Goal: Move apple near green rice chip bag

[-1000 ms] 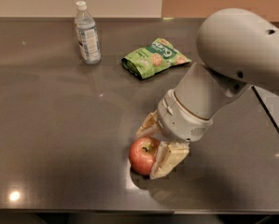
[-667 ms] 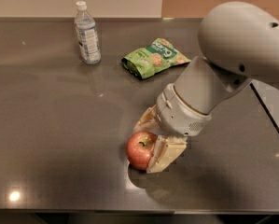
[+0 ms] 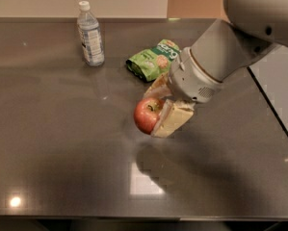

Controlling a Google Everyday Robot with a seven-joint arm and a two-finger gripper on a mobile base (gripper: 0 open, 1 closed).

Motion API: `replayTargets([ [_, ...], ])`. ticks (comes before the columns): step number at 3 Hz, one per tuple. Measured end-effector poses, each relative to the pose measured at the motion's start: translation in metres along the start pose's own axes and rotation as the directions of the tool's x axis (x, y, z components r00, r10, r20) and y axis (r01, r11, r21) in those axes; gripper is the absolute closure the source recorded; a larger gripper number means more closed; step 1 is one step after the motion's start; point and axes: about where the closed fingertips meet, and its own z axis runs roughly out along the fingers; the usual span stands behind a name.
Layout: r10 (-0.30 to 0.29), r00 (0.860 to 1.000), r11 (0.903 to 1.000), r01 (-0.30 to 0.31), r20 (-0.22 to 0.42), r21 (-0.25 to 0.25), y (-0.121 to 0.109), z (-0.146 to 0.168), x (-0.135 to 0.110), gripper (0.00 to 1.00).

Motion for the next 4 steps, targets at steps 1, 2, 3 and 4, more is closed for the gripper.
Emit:
replayTargets([
  [1,0.058,0.998,0.9946,-0.056,-0.011,0.088,-0.048,-0.023,0.012,1.00],
  [2,0.118,0.993,0.9821,-0.114,-0.016,0.150,-0.088,-0.038,0.031,1.00],
  [3,0.184,0.983,0.9649,-0.176,-0.019,0.194,-0.122,-0.046,0.061,1.00],
  [4,0.247,0.969,0.9472,-0.236,-0.023,0.217,-0.149,-0.045,0.091,1.00],
])
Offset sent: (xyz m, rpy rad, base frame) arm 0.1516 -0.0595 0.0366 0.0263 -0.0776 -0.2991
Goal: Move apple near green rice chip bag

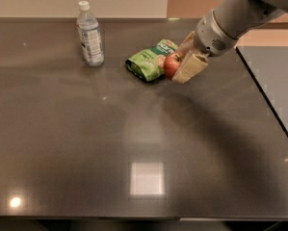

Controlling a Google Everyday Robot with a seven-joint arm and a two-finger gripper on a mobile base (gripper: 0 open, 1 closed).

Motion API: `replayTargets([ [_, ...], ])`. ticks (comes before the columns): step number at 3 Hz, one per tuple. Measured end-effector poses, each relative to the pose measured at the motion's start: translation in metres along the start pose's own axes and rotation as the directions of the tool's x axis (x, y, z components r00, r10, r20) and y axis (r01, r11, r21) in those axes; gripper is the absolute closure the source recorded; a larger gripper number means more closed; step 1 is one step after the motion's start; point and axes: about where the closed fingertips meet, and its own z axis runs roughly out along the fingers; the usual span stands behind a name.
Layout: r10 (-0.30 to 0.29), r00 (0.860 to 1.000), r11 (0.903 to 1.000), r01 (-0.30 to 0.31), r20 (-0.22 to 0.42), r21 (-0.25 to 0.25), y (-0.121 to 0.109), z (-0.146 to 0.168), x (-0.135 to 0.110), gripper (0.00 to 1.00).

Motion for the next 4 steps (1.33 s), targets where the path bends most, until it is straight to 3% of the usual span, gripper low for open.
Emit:
replayTargets([
  [3,0.150,0.988,0.9882,-0.148,-0.044,0.039,-0.058,0.021,0.064,1.00],
  [4,0.180,0.982,0.9831,-0.179,-0.053,0.040,-0.065,0.024,0.078,0.84],
])
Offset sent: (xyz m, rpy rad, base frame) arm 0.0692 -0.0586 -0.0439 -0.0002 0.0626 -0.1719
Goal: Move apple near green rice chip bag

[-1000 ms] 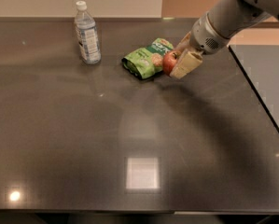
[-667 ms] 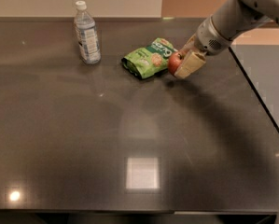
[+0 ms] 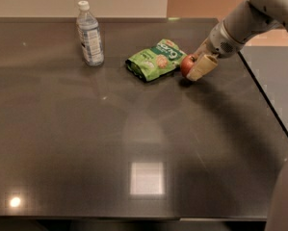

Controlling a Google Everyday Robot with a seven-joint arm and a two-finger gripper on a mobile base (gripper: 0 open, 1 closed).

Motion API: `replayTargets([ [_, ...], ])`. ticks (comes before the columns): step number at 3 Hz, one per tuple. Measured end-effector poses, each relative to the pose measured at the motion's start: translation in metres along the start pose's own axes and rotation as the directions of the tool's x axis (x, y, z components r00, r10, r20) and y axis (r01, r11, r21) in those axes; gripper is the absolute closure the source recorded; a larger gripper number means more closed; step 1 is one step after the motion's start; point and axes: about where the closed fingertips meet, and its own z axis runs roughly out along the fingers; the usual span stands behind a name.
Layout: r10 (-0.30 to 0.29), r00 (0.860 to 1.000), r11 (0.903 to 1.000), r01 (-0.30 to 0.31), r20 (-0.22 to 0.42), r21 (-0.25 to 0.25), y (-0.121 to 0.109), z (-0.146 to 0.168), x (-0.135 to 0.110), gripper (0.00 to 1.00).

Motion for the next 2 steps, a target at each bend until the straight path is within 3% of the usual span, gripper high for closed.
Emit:
replayTargets([
  [2,0.023,1.000,0.9995,-0.023,-0.004,-0.021,-0.0023,0.0086,0.0098,0.37],
])
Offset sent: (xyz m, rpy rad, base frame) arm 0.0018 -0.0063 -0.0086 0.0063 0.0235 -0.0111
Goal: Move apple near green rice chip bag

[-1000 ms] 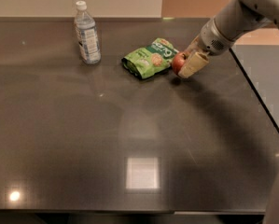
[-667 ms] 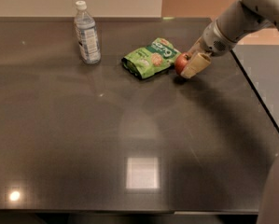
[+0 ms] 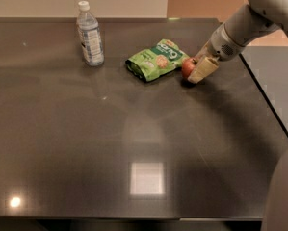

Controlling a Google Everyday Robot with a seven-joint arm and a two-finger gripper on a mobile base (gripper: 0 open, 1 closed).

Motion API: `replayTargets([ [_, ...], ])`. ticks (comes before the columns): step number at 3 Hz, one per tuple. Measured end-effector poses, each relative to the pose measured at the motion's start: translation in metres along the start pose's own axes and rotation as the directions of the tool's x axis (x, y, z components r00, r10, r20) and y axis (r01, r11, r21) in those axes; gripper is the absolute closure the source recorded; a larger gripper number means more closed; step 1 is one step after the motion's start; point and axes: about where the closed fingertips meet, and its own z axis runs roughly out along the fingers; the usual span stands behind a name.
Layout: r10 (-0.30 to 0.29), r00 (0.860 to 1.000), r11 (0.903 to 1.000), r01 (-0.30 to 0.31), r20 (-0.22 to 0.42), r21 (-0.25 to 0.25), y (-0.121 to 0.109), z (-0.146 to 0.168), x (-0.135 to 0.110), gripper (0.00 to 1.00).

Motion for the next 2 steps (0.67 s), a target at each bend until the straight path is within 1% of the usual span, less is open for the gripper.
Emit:
replayTargets([
  [1,0.000,1.000,1.0000,0.000,0.000,-0.004,0.0004,0.0031,-0.0003,0.14],
  [2,-0.001,1.000,1.0000,0.001,-0.001,-0.009,0.0007,0.0063,-0.0006,0.00],
])
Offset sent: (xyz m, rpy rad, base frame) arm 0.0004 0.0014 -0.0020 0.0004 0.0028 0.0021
